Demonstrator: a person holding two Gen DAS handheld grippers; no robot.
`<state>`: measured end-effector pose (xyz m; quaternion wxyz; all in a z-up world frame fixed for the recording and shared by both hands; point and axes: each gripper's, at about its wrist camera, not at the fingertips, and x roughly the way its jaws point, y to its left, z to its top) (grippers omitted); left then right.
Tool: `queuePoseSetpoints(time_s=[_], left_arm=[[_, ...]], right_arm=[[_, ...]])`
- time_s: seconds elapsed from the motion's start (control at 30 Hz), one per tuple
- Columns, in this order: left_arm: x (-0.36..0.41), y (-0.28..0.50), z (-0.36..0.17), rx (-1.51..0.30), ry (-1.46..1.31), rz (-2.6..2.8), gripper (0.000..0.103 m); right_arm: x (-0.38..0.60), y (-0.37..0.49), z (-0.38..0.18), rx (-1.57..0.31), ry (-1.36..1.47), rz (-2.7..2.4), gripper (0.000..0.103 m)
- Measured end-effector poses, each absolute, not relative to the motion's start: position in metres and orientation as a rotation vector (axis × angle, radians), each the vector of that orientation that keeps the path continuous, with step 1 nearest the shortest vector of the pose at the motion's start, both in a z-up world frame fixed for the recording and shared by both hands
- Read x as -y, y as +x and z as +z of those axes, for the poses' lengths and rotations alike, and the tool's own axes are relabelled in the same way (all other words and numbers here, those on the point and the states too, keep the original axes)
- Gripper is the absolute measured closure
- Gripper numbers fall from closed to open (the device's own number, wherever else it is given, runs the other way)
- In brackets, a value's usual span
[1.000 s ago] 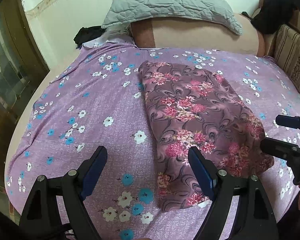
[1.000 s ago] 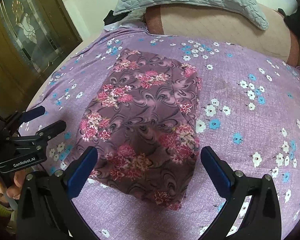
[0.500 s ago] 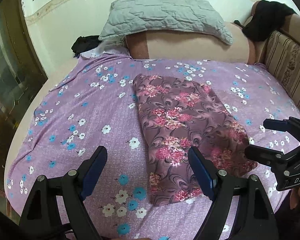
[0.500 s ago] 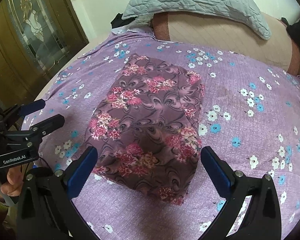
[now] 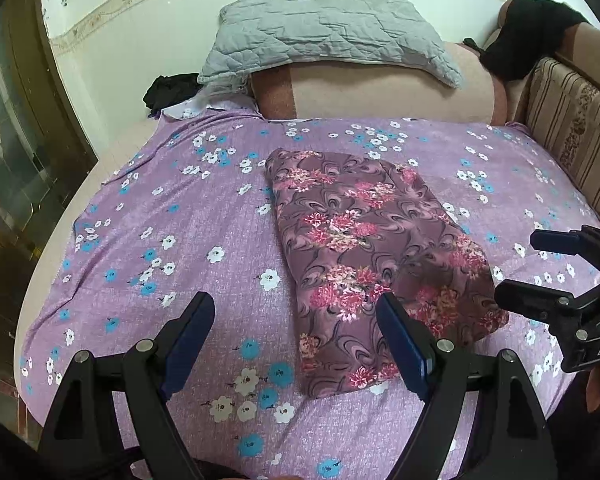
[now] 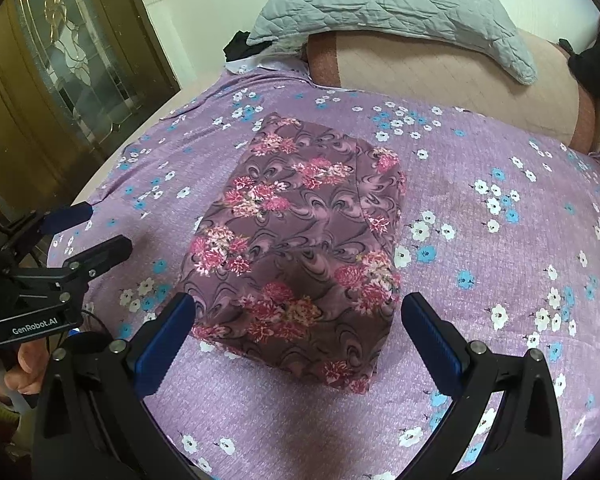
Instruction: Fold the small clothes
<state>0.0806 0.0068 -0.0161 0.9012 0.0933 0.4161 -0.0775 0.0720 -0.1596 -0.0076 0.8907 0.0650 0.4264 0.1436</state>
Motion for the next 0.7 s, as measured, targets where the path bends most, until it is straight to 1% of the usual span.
queuePoseSetpoints(time_s=[0.7], left_arm=[[-0.0081,0.0777,-0.0149,-0.862,0.206,-0.169,0.02]], right_arm=[[0.1572,0.0683,-0.005,-0.893,0.139,0.296,0.0]])
